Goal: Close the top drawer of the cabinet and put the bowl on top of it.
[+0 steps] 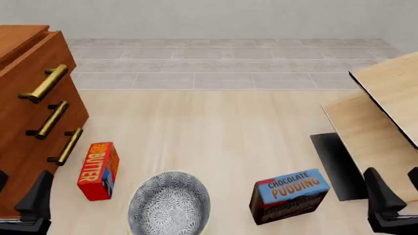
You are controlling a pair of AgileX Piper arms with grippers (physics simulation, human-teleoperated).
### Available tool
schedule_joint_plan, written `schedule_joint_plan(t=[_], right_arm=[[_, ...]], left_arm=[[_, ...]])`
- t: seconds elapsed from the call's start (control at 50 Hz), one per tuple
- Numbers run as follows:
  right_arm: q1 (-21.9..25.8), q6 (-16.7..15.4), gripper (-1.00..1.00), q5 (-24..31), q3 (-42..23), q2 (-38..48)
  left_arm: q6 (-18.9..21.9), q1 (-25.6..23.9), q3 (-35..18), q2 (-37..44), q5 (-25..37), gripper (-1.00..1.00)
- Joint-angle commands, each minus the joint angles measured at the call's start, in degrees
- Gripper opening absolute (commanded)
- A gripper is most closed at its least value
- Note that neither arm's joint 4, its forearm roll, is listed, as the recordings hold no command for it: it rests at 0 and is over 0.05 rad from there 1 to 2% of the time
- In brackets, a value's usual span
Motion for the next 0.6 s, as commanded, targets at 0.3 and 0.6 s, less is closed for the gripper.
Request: schedule_joint_plan(t=[0.3,0.6], right_arm=[[-1.6,-0.19,1.0,-3.38,2.92,-3.0],[-1.72,-0.24,1.0,-3.4,2.95,-3.04]], left_arm=[[1.37,-1.88,-1.38,0.26,0.49,1.0],[1.51,-4.49,-1.5,10.29,-9.63,1.0]])
